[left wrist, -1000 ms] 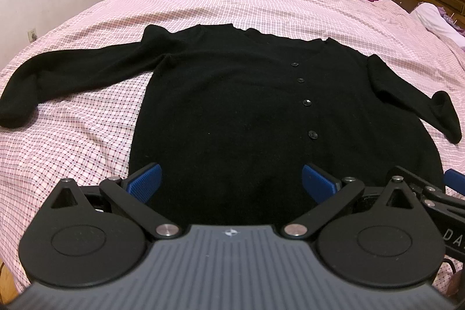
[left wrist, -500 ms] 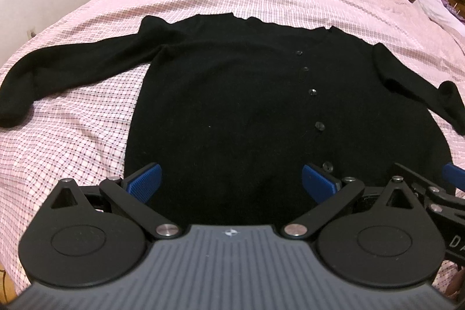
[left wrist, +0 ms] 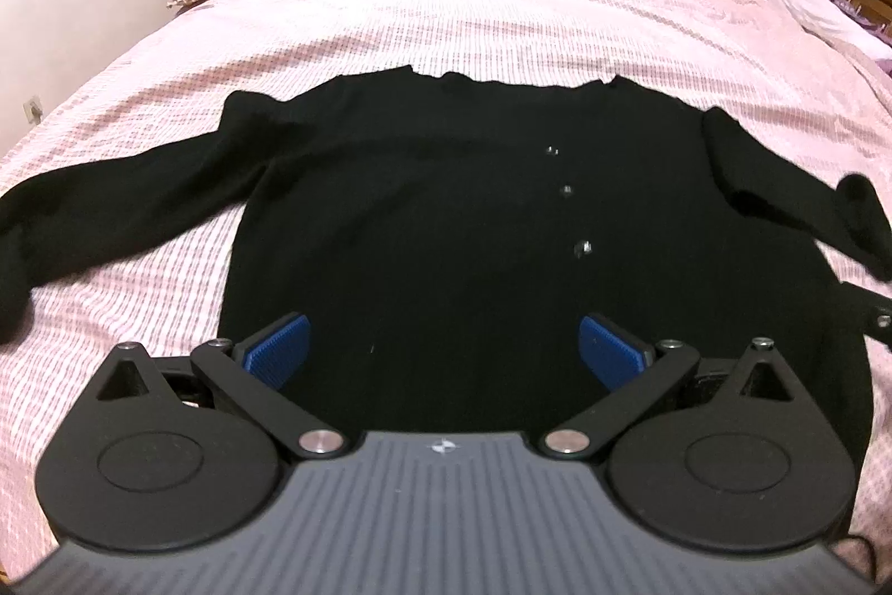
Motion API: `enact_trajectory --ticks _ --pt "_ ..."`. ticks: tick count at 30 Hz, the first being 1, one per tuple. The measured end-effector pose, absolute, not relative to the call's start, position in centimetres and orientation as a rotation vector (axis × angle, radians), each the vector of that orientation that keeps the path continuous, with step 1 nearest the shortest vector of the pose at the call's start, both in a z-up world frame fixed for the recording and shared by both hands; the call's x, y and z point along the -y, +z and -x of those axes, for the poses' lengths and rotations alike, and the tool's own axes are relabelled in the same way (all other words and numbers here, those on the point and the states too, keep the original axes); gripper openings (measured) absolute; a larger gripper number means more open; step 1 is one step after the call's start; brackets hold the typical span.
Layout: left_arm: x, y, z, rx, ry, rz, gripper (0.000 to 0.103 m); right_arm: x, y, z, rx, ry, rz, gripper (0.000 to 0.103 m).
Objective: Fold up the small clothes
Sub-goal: 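Lower the right gripper to the cardigan's sleeve cuff and close on it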
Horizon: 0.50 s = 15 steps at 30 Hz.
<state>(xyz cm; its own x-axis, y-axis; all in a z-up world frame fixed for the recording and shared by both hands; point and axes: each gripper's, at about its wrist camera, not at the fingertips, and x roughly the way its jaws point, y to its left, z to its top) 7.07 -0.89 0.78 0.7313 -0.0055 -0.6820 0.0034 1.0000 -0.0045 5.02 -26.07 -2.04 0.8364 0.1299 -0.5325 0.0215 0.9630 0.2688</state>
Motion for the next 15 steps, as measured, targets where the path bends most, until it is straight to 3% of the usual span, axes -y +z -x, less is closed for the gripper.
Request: enact_trajectory --ticks 15 --pt "2.9 -0.8 -15.2 -0.801 0.001 0.008 0.103 37.9 -3.6 -14.0 -0.582 -0.215 -0.268 0.103"
